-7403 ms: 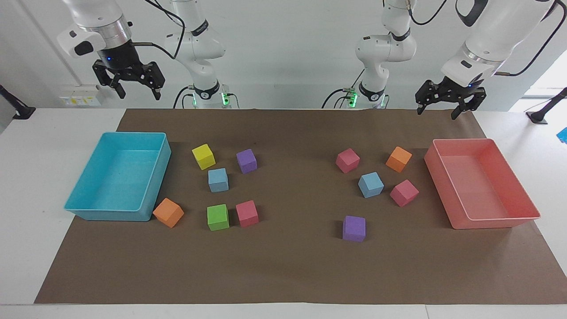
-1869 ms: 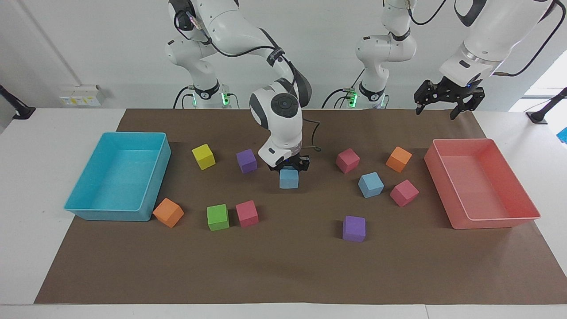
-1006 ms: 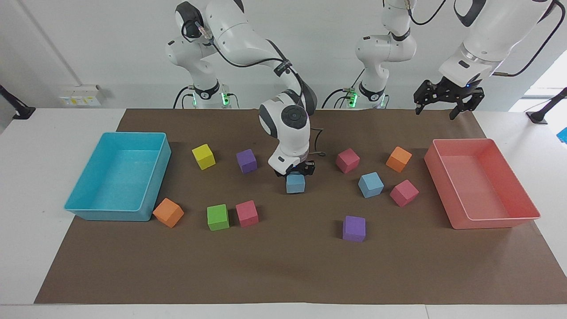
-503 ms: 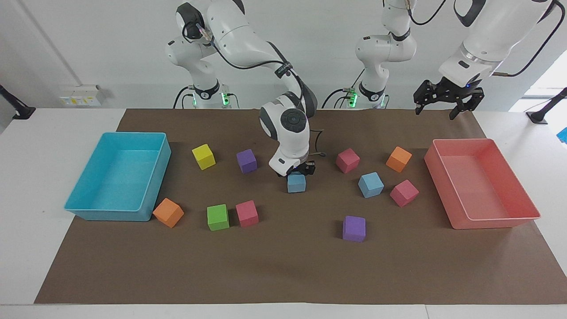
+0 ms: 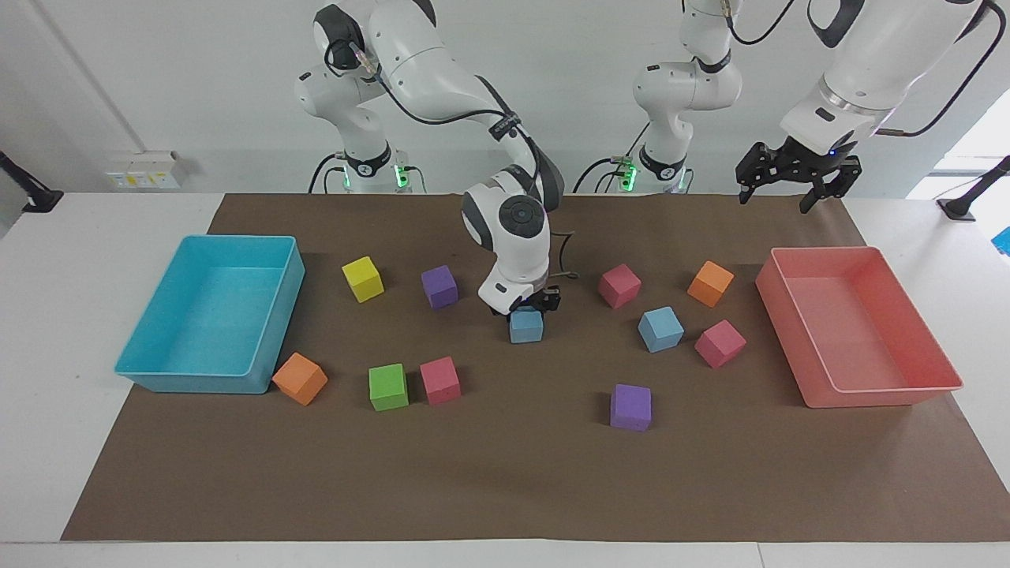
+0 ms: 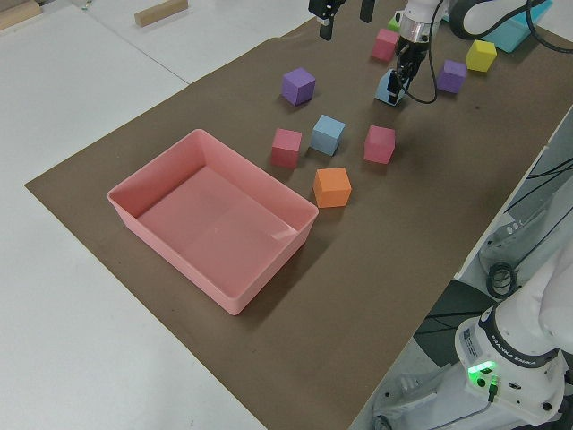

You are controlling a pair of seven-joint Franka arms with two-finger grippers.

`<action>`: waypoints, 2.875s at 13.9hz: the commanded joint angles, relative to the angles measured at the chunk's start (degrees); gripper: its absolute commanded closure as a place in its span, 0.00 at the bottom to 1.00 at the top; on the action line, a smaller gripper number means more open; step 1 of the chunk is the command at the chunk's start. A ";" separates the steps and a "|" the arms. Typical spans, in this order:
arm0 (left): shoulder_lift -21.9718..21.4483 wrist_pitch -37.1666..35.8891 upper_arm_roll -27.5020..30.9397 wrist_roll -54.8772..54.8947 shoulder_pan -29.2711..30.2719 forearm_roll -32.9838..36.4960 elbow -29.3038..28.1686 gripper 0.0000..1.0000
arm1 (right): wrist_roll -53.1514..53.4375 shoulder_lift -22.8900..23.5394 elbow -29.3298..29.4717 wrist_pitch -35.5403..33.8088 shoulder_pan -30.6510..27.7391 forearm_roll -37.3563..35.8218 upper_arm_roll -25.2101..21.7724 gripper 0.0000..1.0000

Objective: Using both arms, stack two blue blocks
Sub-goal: 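Carry the light-blue cube with the right gripper toward the table center, then set the light-blue cube down at center and open the right gripper, then reach the left gripper toward the other light-blue cube while the right gripper hovers, then lower the left gripper onto the second light-blue cube and grasp it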

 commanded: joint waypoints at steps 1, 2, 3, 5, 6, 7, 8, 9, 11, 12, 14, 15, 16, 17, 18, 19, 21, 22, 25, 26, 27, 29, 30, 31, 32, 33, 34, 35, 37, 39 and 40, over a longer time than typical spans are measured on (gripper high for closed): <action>-0.93 0.59 -0.17 0.16 0.31 -0.65 -1.07 0.00 | -2.17 -2.05 -0.65 1.40 -0.93 1.05 -0.24 0.00; -1.02 0.59 -0.17 0.25 0.31 -0.65 -1.24 0.00 | -2.17 -3.72 -0.65 1.05 -1.37 1.31 -0.24 0.00; -1.37 0.59 -0.17 0.16 0.23 -0.65 -1.68 0.00 | -2.17 -5.13 -0.73 0.43 -2.42 1.22 -0.24 0.00; -1.63 1.99 -0.26 0.16 0.23 -0.65 -2.47 0.00 | -2.26 -7.77 -1.09 0.08 -3.48 1.48 -0.24 0.00; -1.64 2.87 -0.26 0.16 0.23 -0.65 -2.56 0.00 | -2.34 -8.91 -1.17 -0.18 -4.35 1.83 -0.15 0.00; -1.64 3.14 -0.26 0.16 0.23 -0.65 -2.56 0.00 | -2.95 -10.23 -1.26 -1.23 -5.23 2.01 -0.06 0.00; -1.64 3.14 -0.17 0.16 0.23 -0.65 -2.56 0.00 | -4.52 -11.46 -1.44 -2.63 -6.46 2.36 -0.06 0.00; -1.64 3.23 -0.17 0.25 0.40 -0.65 -2.56 0.00 | -7.59 -12.86 -2.40 -3.26 -8.38 4.80 0.11 0.00; -1.64 3.76 -0.17 0.25 0.40 -0.65 -2.56 0.00 | -15.49 -14.72 -4.77 -3.35 -10.68 12.87 -0.06 0.00; -1.72 3.84 -0.17 0.25 0.31 -0.65 -2.82 0.00 | -19.18 -14.81 -5.47 -3.18 -11.82 14.56 -0.06 0.00; -1.46 5.41 -0.17 0.07 0.31 -0.65 -3.09 0.00 | -24.12 -14.81 -5.75 -3.09 -12.70 19.21 -0.06 0.00; -1.29 6.82 -0.17 -0.63 0.23 -0.65 -3.87 0.00 | -27.97 -14.72 -6.35 -3.09 -13.75 21.85 0.02 0.00; -1.28 8.66 -0.26 -2.29 0.23 -0.65 -5.36 0.00 | -31.57 -14.72 -7.75 -3.00 -14.63 27.10 -0.06 0.00; -1.28 11.20 -0.34 -4.04 0.14 -0.65 -7.46 0.00 | -35.79 -14.81 -9.25 -2.56 -15.43 31.24 -0.15 0.00; -1.28 14.19 -0.34 -5.19 -0.38 -0.65 -9.31 0.00 | -39.57 -14.72 -10.13 -2.47 -15.87 33.46 -0.06 0.00; -0.94 16.83 -0.34 -6.60 -1.09 -0.65 -11.07 0.00 | -41.87 -14.38 -10.84 -2.30 -16.39 35.39 -0.15 0.04; -0.32 21.49 -0.34 -8.71 -1.44 -0.65 -13.54 0.00 | -47.66 -13.76 -12.59 -1.86 -17.19 40.48 -0.15 0.24; 0.12 24.29 -0.34 -10.28 -1.88 -0.65 -14.77 0.00 | -51.52 -13.76 -13.99 -0.99 -17.63 43.47 -0.15 0.41; 4.68 29.40 -0.26 -15.91 -3.81 -0.30 -15.13 0.00 | -55.69 -12.88 -16.38 0.07 -18.42 47.18 -0.15 0.98; 6.00 30.99 -0.26 -17.40 -4.08 -0.21 -15.13 0.00 | -55.69 -12.36 -16.90 0.69 -18.33 49.02 -0.15 1.00; 7.40 32.05 -0.26 -18.99 -4.43 -0.12 -14.96 0.00 | -55.61 -11.92 -17.34 1.56 -17.99 51.21 -0.15 1.00; 10.83 34.16 -0.17 -23.02 -6.27 0.14 -14.95 0.00 | -55.69 -10.34 -17.35 2.97 -17.63 53.77 -0.15 1.00; 12.76 35.99 -0.17 -25.05 -6.71 0.84 -14.95 0.00 | -55.78 -9.46 -17.35 3.06 -17.72 54.65 -0.06 1.00; 14.08 37.49 -0.17 -26.55 -6.72 1.28 -15.13 0.00 | -55.87 -8.75 -17.35 3.15 -17.63 55.88 -0.06 1.00; 15.23 38.12 -0.17 -27.34 -6.72 1.29 -15.22 0.00 | -55.87 -8.31 -17.43 3.50 -17.20 56.06 -0.06 1.00; 15.85 38.38 -0.17 -27.35 -6.72 1.29 -15.31 0.00 | -55.87 -7.79 -17.43 3.68 -17.19 56.15 -0.06 1.00; 16.55 38.47 -0.17 -27.44 -6.81 1.29 -15.83 0.00 | -55.69 -7.78 -17.43 3.77 -17.02 56.15 -0.15 1.00; 16.65 39.17 -0.17 -27.44 -6.98 1.29 -16.88 0.00 | -55.69 -7.78 -17.61 3.77 -17.10 56.15 -0.15 1.00; 15.77 42.59 -0.17 -27.35 -7.51 1.29 -20.74 0.00 | -55.69 -7.87 -17.96 3.86 -17.10 56.15 -0.15 1.00; 16.29 43.22 -0.17 -27.53 -8.21 1.37 -21.90 0.00 | -55.69 -7.96 -18.05 4.21 -17.02 56.15 -0.06 1.00; 16.38 43.39 -0.17 -27.53 -8.47 1.37 -22.68 0.00 | -55.69 -7.96 -18.22 4.21 -17.02 56.15 -0.06 1.00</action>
